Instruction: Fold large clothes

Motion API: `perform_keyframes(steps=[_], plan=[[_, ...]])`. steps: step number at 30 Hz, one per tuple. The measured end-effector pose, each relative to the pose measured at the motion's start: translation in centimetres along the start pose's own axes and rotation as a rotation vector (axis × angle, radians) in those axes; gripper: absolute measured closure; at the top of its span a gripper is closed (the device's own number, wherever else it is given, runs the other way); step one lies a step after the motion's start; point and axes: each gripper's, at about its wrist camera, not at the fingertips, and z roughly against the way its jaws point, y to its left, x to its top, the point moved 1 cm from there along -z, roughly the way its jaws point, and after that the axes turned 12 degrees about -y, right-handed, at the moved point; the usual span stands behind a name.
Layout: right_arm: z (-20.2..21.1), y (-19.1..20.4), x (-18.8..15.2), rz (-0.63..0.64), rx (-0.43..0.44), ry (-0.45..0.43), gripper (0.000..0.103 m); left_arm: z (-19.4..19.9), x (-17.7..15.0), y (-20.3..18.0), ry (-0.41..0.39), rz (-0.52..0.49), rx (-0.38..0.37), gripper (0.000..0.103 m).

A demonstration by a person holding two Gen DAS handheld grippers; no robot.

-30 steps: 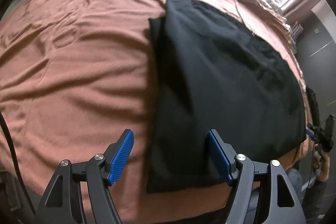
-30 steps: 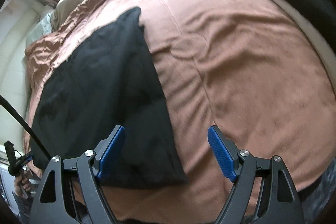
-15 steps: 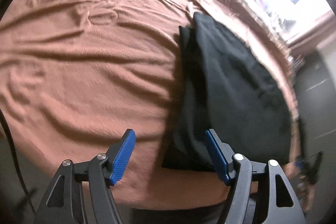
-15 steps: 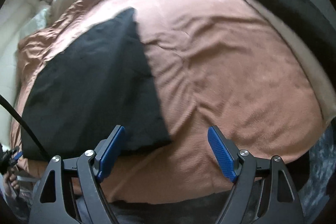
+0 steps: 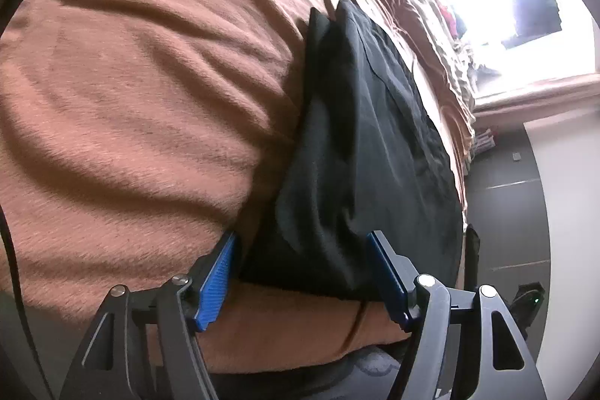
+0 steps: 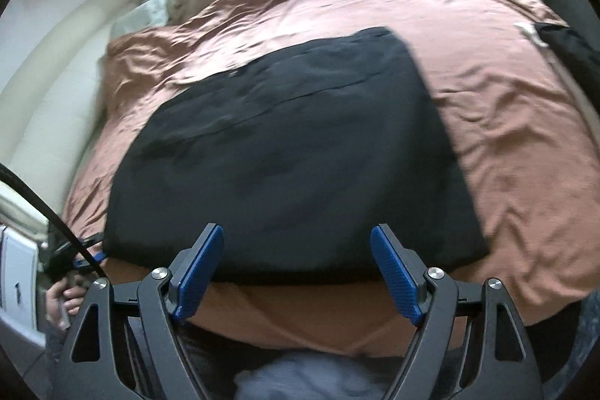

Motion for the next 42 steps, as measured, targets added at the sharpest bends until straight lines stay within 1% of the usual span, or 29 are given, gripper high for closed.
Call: perform_keyframes(steps=[4,6,10,11,12,13,14,17,20,24,27,30,32,37,39,42], plan=[[-2.3,1.9,-0.3,0.013,0.049,0.042,0.039,-1.3,0.3,-0.2,0.007,0.021,-0.042,0.033],[-3.3,3.1,-0.8,0.024,0.076,0.063,0.042,-2.1,0.4,-0.4,0.009,0.031,-0.065,0.033],[-5.8,4.9,-0.7,0.056,0.125,0.108,0.050,-2.2,0.3,-0.3,-0.005,0.051,-0.099,0.034],[-6.3,5.5,-0.9,0.069,0.136,0.120,0.051,-2.1,0.3,-0.3,-0.004,0.049,-0.099,0.040],[-7.0,6.1,-1.1,0.083,0.145,0.133,0.051,-1.9,0.2,-0.2,-0.001,0.048,-0.094,0.045],[-7.9,6.5,-1.3,0.098,0.150,0.145,0.053,-1.8,0.3,-0.1,-0.002,0.050,-0.090,0.052],[-8.5,6.8,-1.3,0.110,0.147,0.152,0.057,-1.5,0.2,0.1,-0.005,0.053,-0.091,0.059],[-10.9,7.2,-1.6,0.146,0.114,0.183,0.062,-0.9,0.1,0.0,-0.018,0.042,-0.096,0.069],[-13.3,7.1,-1.7,0.160,0.071,0.204,0.069,-0.5,0.0,-0.5,-0.032,0.030,-0.084,0.071],[-16.0,6.7,-0.6,0.159,0.040,0.197,0.070,-0.2,-0.2,-0.6,-0.048,0.034,-0.066,0.072],[-18.2,7.0,0.0,0.163,0.013,0.192,0.074,-0.2,-0.2,-0.6,-0.054,0.050,-0.058,0.072],[-20.4,7.3,1.1,0.161,-0.012,0.183,0.080,0.3,-0.4,-0.2,-0.060,0.070,-0.050,0.072],[-21.5,7.4,1.7,0.151,-0.016,0.174,0.087,0.1,-0.2,-0.3,-0.065,0.088,-0.040,0.073],[-25.3,8.0,3.9,0.129,-0.048,0.152,0.090,0.3,-0.3,-0.3,-0.083,0.125,-0.018,0.075],[-25.8,8.3,4.4,0.117,-0.055,0.142,0.091,0.4,-0.5,0.0,-0.090,0.146,-0.014,0.075],[-27.7,8.2,5.4,0.091,-0.068,0.130,0.094,0.4,-0.6,0.2,-0.099,0.173,-0.010,0.075]])
